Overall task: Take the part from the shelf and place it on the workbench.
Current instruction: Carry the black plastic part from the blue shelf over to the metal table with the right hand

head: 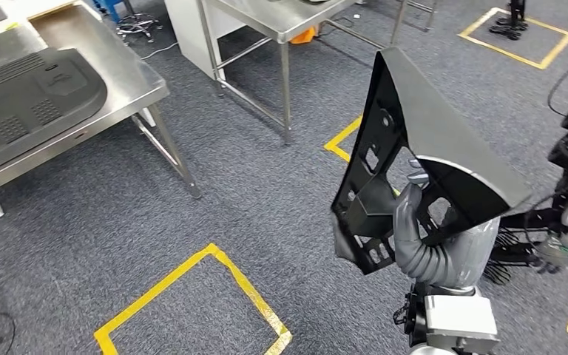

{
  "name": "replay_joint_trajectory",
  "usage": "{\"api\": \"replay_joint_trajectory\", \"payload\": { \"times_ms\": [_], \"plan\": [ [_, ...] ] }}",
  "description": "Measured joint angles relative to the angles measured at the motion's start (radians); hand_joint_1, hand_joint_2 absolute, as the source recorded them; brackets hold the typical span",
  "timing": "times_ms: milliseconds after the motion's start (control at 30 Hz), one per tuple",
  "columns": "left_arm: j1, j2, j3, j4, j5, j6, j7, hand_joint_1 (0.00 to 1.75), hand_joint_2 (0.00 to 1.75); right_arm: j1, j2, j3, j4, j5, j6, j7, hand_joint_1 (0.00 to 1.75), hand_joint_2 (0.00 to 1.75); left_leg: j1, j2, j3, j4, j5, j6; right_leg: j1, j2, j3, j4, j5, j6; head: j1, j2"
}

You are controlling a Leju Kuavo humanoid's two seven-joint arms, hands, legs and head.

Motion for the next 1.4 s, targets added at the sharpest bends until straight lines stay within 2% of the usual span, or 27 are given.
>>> {"api": "replay_joint_trajectory", "payload": {
  "times_ms": [67,100,133,200,233,300,367,400,433,467,533,567,633,700,733,800,867,900,933,967,1033,1100,1133,1233,1267,1333,1400],
  "plan": [
    [-0.001,0.000,0.000,0.000,0.000,0.000,0.000,0.00,1.75,0.000,0.000,0.000,0.000,0.000,0.000,0.000,1.75,1.75,-0.006,0.033,0.059,-0.127,0.049,0.009,0.003,-0.013,0.008,-0.001,-0.006,0.007,0.001,0.000],
    [-0.001,0.000,0.000,0.000,0.000,0.000,0.000,0.00,1.75,-0.001,0.000,0.000,0.000,0.000,0.000,0.000,1.75,1.75,-0.010,0.044,0.072,-0.160,0.058,0.014,0.004,-0.019,0.011,-0.001,-0.008,0.011,0.001,0.000],
    [-0.001,0.000,0.000,0.000,0.000,0.000,0.000,0.00,1.75,-0.001,0.000,0.000,0.000,0.000,0.000,0.000,1.75,1.75,-0.014,0.046,0.072,-0.168,0.055,0.019,0.006,-0.024,0.013,-0.003,-0.009,0.016,0.001,0.000],
    [-0.001,0.000,0.000,0.000,0.000,0.000,0.000,0.00,1.75,-0.002,0.000,0.000,0.000,0.000,0.000,0.000,1.75,1.75,-0.014,0.029,0.074,-0.176,0.059,0.030,0.004,-0.032,0.022,-0.008,-0.013,0.028,0.002,0.000],
    [-0.001,0.000,0.000,0.000,0.000,0.000,0.000,0.00,1.75,-0.002,0.000,0.000,0.000,0.000,0.000,0.000,1.75,1.75,-0.012,0.021,0.078,-0.182,0.062,0.037,0.003,-0.022,0.023,-0.002,-0.021,0.033,0.003,0.000],
    [-0.003,0.000,0.000,0.000,0.000,0.000,-0.001,0.00,1.75,-0.004,-0.001,0.000,0.000,0.000,0.000,0.001,1.75,1.75,-0.007,0.006,0.085,-0.193,0.067,0.049,-0.001,0.019,-0.006,0.071,-0.067,0.039,0.009,0.000],
    [-0.004,0.000,0.000,0.000,0.001,0.000,-0.001,0.00,1.75,-0.004,-0.001,0.000,0.000,-0.002,0.000,0.002,1.75,1.75,-0.008,-0.010,0.086,-0.193,0.067,0.055,0.000,0.051,-0.075,0.207,-0.127,0.040,0.016,0.000],
    [-0.003,0.000,0.000,0.000,0.001,0.000,-0.001,0.00,1.75,-0.004,-0.002,0.000,0.000,-0.003,0.000,0.003,1.75,1.75,-0.009,-0.020,0.086,-0.192,0.066,0.056,0.001,0.055,-0.105,0.259,-0.139,0.041,0.019,0.000],
    [-0.003,0.000,0.000,0.000,0.002,0.000,-0.002,0.00,1.75,-0.004,-0.002,0.000,0.000,-0.003,0.000,0.004,1.75,1.75,-0.010,-0.031,0.087,-0.191,0.065,0.057,0.001,0.057,-0.119,0.276,-0.130,0.041,0.020,0.000],
    [-0.002,0.000,0.000,0.000,0.003,0.000,-0.002,0.00,1.75,-0.004,-0.002,0.000,0.000,-0.003,0.000,0.004,1.75,1.75,-0.011,-0.042,0.089,-0.190,0.064,0.056,0.001,0.058,-0.114,0.253,-0.102,0.040,0.021,0.000],
    [-0.002,0.000,0.000,0.000,0.004,0.000,-0.002,0.00,1.75,-0.004,-0.002,0.000,0.000,-0.003,0.000,0.006,1.75,1.75,-0.010,-0.065,0.092,-0.186,0.060,0.053,0.000,0.079,-0.063,0.123,-0.024,0.033,0.024,0.000],
    [-0.003,-0.001,0.000,0.000,0.004,0.000,-0.002,0.00,1.75,-0.005,-0.002,0.000,0.000,-0.002,0.000,0.007,1.75,1.75,-0.011,-0.075,0.090,-0.180,0.057,0.049,-0.001,0.096,-0.039,0.061,0.001,0.031,0.025,0.000],
    [-0.003,-0.001,0.000,0.000,0.005,0.000,-0.003,0.00,1.75,-0.005,-0.002,0.000,0.000,-0.001,0.000,0.008,1.75,1.75,-0.009,-0.092,0.084,-0.175,0.054,0.039,0.001,0.119,-0.017,0.005,0.013,0.026,0.026,0.000],
    [-0.001,-0.001,0.000,0.000,0.005,0.000,-0.003,0.00,1.75,-0.004,-0.002,0.000,0.000,0.001,0.000,0.010,1.75,1.75,-0.006,-0.106,0.080,-0.176,0.055,0.027,0.002,0.105,-0.015,-0.002,0.015,0.019,0.025,0.000],
    [0.000,-0.001,0.000,0.000,0.005,0.000,-0.003,0.00,1.75,-0.005,-0.002,0.000,0.000,0.002,0.000,0.011,1.75,1.75,-0.007,-0.101,0.079,-0.170,0.050,0.022,0.000,0.095,-0.012,-0.006,0.017,0.014,0.025,0.000],
    [-0.001,0.000,0.000,0.000,0.004,0.000,-0.003,0.00,1.75,-0.005,-0.002,0.000,0.000,0.003,0.000,0.013,1.75,1.75,-0.008,-0.064,0.053,-0.108,0.012,0.009,-0.005,0.073,-0.006,-0.015,0.019,0.003,0.017,0.000],
    [-0.001,0.000,0.000,0.000,0.003,0.000,-0.003,0.00,1.75,-0.004,-0.002,0.000,0.000,0.004,0.000,0.013,1.75,1.75,-0.004,-0.026,-0.011,0.021,-0.049,-0.003,-0.004,0.051,-0.003,-0.016,0.016,-0.003,0.008,0.000],
    [-0.001,0.000,0.000,0.000,0.003,0.000,-0.003,0.00,1.75,-0.003,-0.002,0.000,0.000,0.004,0.000,0.013,1.75,1.75,0.000,-0.019,-0.042,0.080,-0.069,-0.008,-0.004,0.039,-0.003,-0.016,0.015,-0.003,0.008,0.000],
    [0.000,0.000,0.000,0.000,0.003,0.000,-0.003,0.00,1.75,-0.003,-0.002,0.000,0.000,0.004,0.000,0.013,1.75,1.75,0.003,-0.016,-0.058,0.107,-0.069,-0.010,-0.004,0.029,-0.001,-0.016,0.013,-0.002,0.007,0.000],
    [0.001,0.000,0.000,0.000,0.003,0.000,-0.003,0.00,1.75,-0.003,-0.002,0.000,0.000,0.004,0.000,0.013,1.75,1.75,0.006,-0.013,-0.054,0.095,-0.050,-0.012,-0.005,0.019,0.002,-0.016,0.010,0.000,0.008,0.000],
    [0.001,0.000,0.000,0.000,0.003,0.001,-0.003,0.00,1.75,-0.003,-0.002,0.000,0.000,0.004,0.000,0.013,1.75,1.75,0.009,0.006,0.007,-0.032,0.022,-0.012,-0.007,0.002,0.012,-0.016,0.003,0.006,0.007,0.000],
    [0.000,0.000,0.000,0.000,0.003,0.001,-0.003,0.00,1.75,-0.003,-0.002,0.000,0.000,0.004,0.000,0.013,1.75,1.75,0.003,0.032,0.062,-0.148,0.064,-0.004,-0.004,-0.011,0.023,-0.015,-0.006,0.017,0.007,0.000],
    [0.000,0.000,0.000,0.000,0.003,0.001,-0.003,0.00,1.75,-0.003,-0.002,0.000,0.000,0.004,0.000,0.013,1.75,1.75,0.000,0.039,0.072,-0.172,0.068,0.003,-0.002,-0.016,0.027,-0.016,-0.009,0.023,0.008,0.000],
    [0.001,0.000,0.000,0.000,0.003,0.002,-0.002,0.00,1.75,-0.003,-0.002,0.000,0.000,0.004,0.000,0.012,1.75,1.75,-0.006,0.024,0.071,-0.177,0.064,0.022,-0.002,-0.031,0.038,-0.024,-0.013,0.039,0.011,0.000],
    [0.001,0.000,0.000,0.000,0.003,0.002,-0.002,0.00,1.75,-0.003,-0.002,0.001,0.000,0.004,0.000,0.012,1.75,1.75,-0.005,0.019,0.074,-0.182,0.066,0.028,-0.004,-0.027,0.041,-0.022,-0.017,0.043,0.012,0.000],
    [-0.001,0.000,0.000,0.000,0.002,0.003,-0.002,0.00,1.75,-0.003,-0.002,0.001,0.000,0.003,0.000,0.010,1.75,1.75,0.000,0.009,0.080,-0.190,0.069,0.040,-0.007,0.006,0.021,0.030,-0.054,0.046,0.018,0.000],
    [-0.002,0.000,0.000,0.000,0.002,0.003,-0.002,0.00,1.75,0.000,-0.002,0.001,0.000,0.002,0.000,0.008,1.75,1.75,0.000,-0.005,0.082,-0.193,0.069,0.049,-0.006,0.044,-0.044,0.161,-0.120,0.046,0.026,0.000]
  ]
}}
